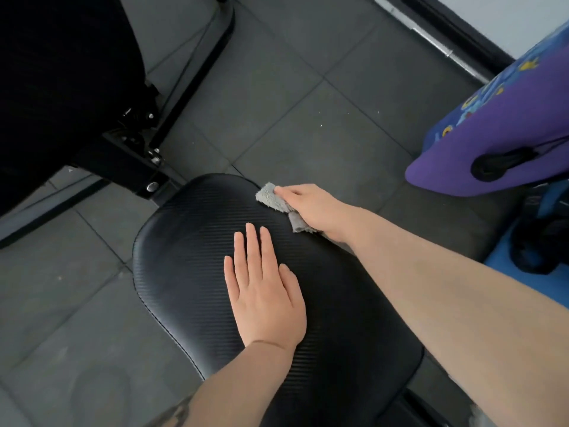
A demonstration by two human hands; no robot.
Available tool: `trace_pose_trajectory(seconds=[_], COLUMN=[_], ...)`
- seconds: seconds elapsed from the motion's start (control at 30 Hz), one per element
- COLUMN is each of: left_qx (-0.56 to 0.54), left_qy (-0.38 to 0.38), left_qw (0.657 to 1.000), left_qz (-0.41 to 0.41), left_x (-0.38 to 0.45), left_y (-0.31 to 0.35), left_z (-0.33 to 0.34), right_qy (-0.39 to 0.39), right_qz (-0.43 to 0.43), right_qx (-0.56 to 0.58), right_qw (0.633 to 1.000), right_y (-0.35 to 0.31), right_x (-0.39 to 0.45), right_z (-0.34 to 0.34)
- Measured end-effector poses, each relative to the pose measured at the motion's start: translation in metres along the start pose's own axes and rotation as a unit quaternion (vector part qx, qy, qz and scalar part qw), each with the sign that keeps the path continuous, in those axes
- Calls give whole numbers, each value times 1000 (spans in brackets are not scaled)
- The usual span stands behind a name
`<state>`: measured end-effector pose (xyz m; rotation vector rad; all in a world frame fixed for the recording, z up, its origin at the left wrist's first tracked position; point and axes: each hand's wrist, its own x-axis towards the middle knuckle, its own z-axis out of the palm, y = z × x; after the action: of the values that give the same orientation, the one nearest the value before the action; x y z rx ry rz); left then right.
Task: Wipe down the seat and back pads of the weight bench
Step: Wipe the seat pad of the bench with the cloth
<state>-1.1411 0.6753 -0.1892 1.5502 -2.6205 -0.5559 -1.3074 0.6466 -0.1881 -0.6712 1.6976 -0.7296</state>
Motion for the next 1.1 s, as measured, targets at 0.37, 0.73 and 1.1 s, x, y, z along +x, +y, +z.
trace_pose_trajectory(seconds=[0.37,0.73,1.1], left_qx=[-2,-10,-17], left_qy=[-12,-7,-8], left_qw=[1000,1000,1000], left_qz=[2,6,5], left_x=[-1,0,0], left_y=[-2,-2,-1], left_z=[0,0,-2], right_qy=[-18,-38,-38], right_qz=[-87,-68,-24], right_qx=[-52,45,82], right_qw=[995,996,996], right_y=[-6,7,36], right_x=[0,1,-35], right_z=[-3,-9,-20])
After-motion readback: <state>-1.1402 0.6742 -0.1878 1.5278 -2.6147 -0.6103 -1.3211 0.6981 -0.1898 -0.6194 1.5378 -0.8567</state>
